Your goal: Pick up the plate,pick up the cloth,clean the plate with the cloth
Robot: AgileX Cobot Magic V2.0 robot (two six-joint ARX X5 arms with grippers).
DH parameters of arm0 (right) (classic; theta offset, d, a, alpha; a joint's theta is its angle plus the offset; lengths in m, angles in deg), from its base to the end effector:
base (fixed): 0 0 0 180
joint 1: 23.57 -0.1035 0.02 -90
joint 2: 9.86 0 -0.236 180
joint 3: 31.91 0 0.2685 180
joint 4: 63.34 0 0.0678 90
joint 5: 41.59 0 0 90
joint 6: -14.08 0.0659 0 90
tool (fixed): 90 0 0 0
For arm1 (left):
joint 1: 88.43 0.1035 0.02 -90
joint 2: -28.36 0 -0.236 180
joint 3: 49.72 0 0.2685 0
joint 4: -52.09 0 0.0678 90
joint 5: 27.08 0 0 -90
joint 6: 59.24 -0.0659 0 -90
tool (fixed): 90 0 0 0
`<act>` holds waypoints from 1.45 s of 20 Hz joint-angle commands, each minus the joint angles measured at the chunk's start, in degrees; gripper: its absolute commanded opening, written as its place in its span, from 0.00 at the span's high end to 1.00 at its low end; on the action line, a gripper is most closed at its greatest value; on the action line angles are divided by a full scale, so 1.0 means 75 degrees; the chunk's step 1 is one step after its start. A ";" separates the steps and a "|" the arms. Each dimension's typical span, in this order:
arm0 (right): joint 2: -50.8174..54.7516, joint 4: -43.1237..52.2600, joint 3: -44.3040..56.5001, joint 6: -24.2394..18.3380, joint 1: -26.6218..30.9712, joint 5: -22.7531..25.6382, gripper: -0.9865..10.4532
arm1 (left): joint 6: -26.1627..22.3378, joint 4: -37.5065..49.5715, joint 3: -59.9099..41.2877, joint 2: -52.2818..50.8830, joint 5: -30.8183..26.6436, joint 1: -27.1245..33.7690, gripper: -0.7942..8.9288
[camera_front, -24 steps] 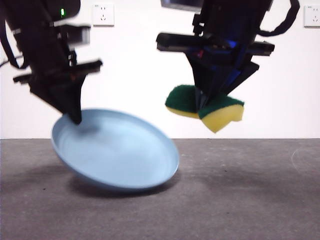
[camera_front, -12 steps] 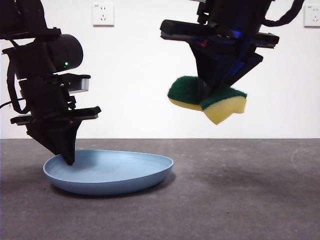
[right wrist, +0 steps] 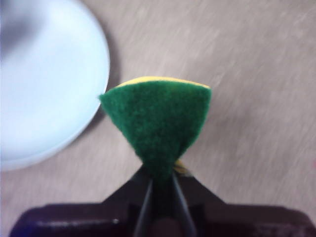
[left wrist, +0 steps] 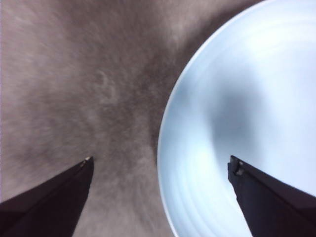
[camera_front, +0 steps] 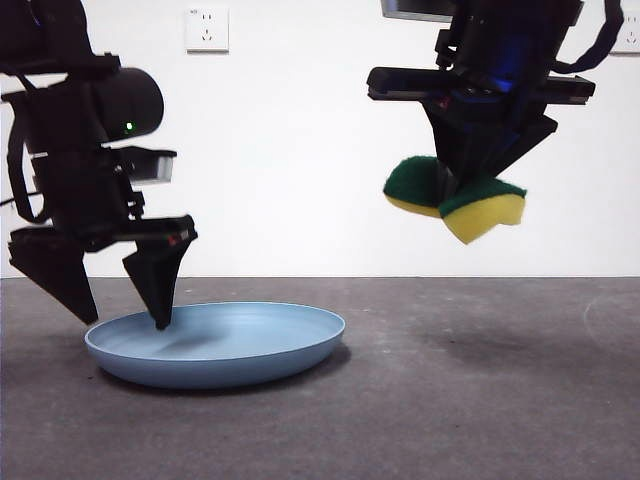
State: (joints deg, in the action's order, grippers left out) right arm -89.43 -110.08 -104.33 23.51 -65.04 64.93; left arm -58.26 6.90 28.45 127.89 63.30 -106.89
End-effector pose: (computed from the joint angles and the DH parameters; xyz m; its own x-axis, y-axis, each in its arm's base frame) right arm 0.2528 0.1985 0.1964 0.6117 0.1611 -0.7745 -0.4033 0.9058 -0.1301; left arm 0.3436 -0.1151 0.1158 0.3754 -0.1323 -0.9174 0.3042 0.9525 -0.0129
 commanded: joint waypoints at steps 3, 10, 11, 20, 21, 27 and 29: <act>0.0009 0.0688 0.0067 0.0020 0.0425 -0.0076 0.93 | 0.0504 -0.0399 -0.0050 -0.1055 -0.0047 -0.0111 0.46; -0.0283 0.0737 0.0067 0.0128 0.1440 -0.1396 0.93 | 0.0653 -0.0309 -0.0052 -0.2967 -0.0128 -0.0641 0.46; -0.0391 0.0734 0.0067 0.0128 0.1533 -0.1571 0.93 | 0.0650 -0.0338 -0.0052 -0.3194 -0.0289 -0.0781 0.46; -0.2049 0.1037 0.0067 0.0073 0.1725 -0.1804 0.93 | 0.0670 -0.0251 -0.0615 -0.4721 -0.1512 -0.2043 0.46; -0.2232 0.1105 0.0067 0.0076 0.1725 -0.1807 0.93 | 0.0673 -0.0219 -0.0825 -0.4855 -0.1524 -0.2095 0.46; -0.3159 0.1166 0.0067 -0.0009 0.1731 -0.1801 0.93 | 0.0705 -0.0099 -0.2186 -0.5919 -0.1632 -0.2200 0.47; -0.3179 0.1174 0.0067 -0.0009 0.1728 -0.1795 0.86 | 0.0705 -0.0128 -0.2410 -0.6204 -0.1635 -0.2197 0.47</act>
State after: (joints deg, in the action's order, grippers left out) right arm -111.29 -100.85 -104.66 23.73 -52.08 51.40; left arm -53.57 5.39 11.05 81.42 51.26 -123.13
